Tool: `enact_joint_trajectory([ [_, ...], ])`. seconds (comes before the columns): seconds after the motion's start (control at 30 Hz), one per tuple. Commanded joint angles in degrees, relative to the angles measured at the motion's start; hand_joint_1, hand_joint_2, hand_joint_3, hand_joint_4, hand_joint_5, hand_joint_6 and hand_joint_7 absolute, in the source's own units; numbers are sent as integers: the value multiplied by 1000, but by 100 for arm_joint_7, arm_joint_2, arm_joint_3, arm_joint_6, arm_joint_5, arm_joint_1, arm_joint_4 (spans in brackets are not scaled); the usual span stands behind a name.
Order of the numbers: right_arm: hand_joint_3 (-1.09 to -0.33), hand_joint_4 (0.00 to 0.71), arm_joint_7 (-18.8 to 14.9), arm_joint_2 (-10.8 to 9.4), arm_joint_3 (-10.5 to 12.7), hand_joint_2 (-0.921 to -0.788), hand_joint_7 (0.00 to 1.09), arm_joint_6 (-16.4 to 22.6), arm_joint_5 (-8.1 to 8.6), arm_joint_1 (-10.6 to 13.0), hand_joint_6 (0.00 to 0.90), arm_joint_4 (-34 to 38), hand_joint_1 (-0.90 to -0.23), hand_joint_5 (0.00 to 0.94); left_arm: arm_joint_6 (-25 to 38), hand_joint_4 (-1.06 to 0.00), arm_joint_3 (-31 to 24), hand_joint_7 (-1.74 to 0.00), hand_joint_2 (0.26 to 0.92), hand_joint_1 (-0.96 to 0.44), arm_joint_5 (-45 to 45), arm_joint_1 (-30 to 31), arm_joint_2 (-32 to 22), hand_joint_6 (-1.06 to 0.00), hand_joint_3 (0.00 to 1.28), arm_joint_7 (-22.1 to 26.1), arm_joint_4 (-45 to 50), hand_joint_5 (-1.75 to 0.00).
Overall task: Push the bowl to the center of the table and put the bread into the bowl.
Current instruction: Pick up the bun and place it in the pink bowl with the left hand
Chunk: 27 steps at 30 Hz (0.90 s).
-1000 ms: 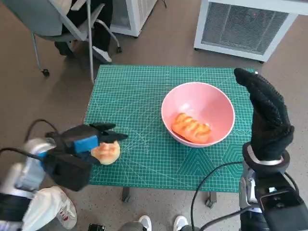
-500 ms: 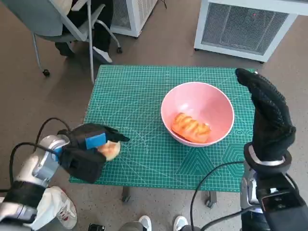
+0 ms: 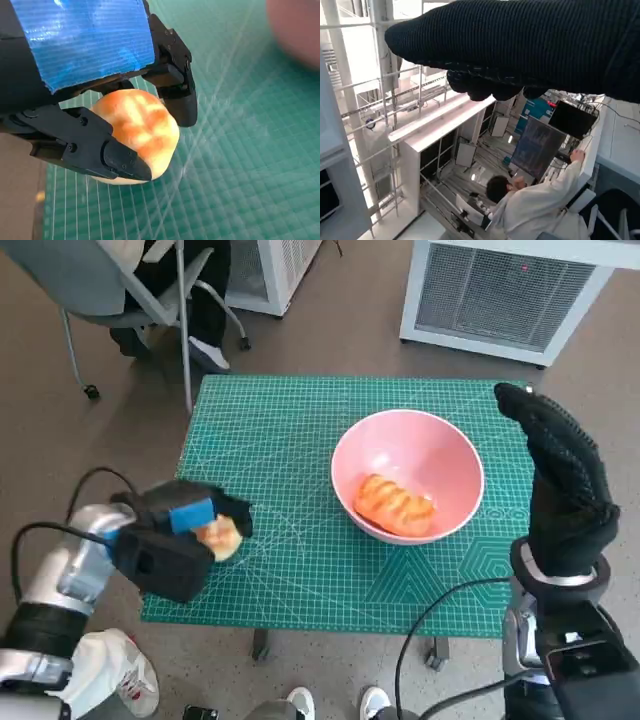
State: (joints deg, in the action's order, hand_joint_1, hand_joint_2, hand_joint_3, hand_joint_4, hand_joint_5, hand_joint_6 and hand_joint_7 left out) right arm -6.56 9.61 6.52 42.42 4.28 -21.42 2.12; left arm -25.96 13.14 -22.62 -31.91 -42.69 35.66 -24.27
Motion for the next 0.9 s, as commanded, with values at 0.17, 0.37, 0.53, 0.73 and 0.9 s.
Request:
enact_joint_trajectory([
  [0.17,-500,460,-14,13,8,-921,669,-52,-12,24,152,77,-397,1,321,-647,-687,-1109,920,3,359,-540,-37,-667,69,-240,1144,-1226],
  [0.37,-501,460,-35,17,-2,-921,666,-36,3,-30,153,144,-396,1,617,-693,-696,-1061,916,3,334,-982,278,-725,30,-403,1579,-1163],
  [0.53,-503,459,-55,9,-29,-921,667,-29,26,-81,153,195,-397,0,792,-727,-479,-1025,905,3,115,-1414,652,-772,15,-589,1772,-1110],
  [0.73,-506,459,-34,-21,-65,-921,670,-36,-6,-110,151,196,-397,0,687,-740,-99,-1066,910,2,-29,-1847,1160,-758,6,-691,1551,-1069],
  [0.9,-509,458,-3,-59,-90,-921,675,-34,-52,-97,147,172,-393,0,297,-673,292,-1134,919,2,-73,-2319,1656,-715,38,-758,817,-1119],
])
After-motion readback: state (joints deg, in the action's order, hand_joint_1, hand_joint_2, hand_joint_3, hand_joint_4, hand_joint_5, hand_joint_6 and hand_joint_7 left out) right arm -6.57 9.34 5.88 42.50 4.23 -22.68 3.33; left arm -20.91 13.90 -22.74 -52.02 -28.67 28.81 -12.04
